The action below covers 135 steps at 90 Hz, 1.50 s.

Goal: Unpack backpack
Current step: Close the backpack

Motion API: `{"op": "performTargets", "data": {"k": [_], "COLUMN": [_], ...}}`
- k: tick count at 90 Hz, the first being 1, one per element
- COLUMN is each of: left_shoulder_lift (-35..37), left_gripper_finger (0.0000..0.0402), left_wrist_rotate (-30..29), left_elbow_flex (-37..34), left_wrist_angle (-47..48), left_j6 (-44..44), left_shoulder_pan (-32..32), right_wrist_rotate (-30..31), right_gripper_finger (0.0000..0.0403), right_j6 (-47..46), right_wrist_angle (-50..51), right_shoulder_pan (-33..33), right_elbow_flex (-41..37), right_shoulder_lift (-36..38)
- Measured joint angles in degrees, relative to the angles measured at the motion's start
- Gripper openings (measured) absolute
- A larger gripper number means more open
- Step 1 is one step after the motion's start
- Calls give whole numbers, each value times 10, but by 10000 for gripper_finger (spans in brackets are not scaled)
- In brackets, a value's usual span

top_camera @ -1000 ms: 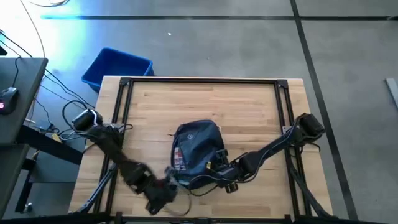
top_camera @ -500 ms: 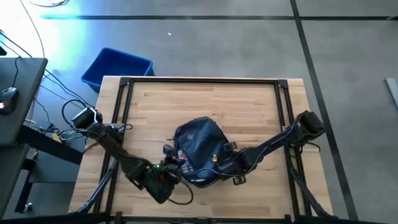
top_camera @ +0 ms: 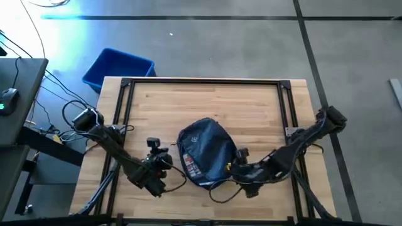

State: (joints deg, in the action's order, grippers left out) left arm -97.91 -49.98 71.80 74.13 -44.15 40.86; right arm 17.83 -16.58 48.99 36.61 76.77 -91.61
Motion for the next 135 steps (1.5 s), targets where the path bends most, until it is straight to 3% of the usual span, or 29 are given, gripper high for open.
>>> {"op": "performTargets", "data": {"k": [9, 14, 29, 42, 55, 65, 77, 90, 103, 121, 135], "left_shoulder_lift": [0, 0, -1, -21, -59, -95, -111, -109, -106, -106, -106], "left_gripper_finger": [0, 0, 0, 0, 0, 0, 0, 0, 0, 8, 48], "left_wrist_rotate": [12, 28, 105, 144, 211, 265, 294, 293, 198, 24, 10], "left_elbow_flex": [-56, -91, -183, -229, -213, -171, -100, -24, 68, 112, 110], "left_wrist_angle": [-68, -126, -410, -735, -915, -967, -940, -829, -611, -309, -116], "left_j6": [-26, -36, 16, 183, 298, 345, 386, 416, 438, 395, 353], "left_shoulder_pan": [0, 0, -9, -46, -110, -152, -158, -109, -40, 11, -33], "right_wrist_rotate": [141, 162, 64, -43, -86, -67, -28, -4, 62, 102, 120], "right_gripper_finger": [228, 221, 197, 176, 156, 143, 138, 138, 138, 138, 138], "right_j6": [-90, -141, -130, -91, -91, -124, -176, -216, -211, -24, 21], "right_wrist_angle": [-85, -109, -157, -159, -92, 25, 105, 139, 74, -116, -186], "right_shoulder_pan": [-3, -21, -56, -67, -49, -23, 13, 40, 56, 60, 50], "right_elbow_flex": [1, 1, 0, 0, 1, 0, 0, 0, 0, 0, 0], "right_shoulder_lift": [4, -8, -94, -157, -163, -144, -100, -38, 2, -32, -72]}}
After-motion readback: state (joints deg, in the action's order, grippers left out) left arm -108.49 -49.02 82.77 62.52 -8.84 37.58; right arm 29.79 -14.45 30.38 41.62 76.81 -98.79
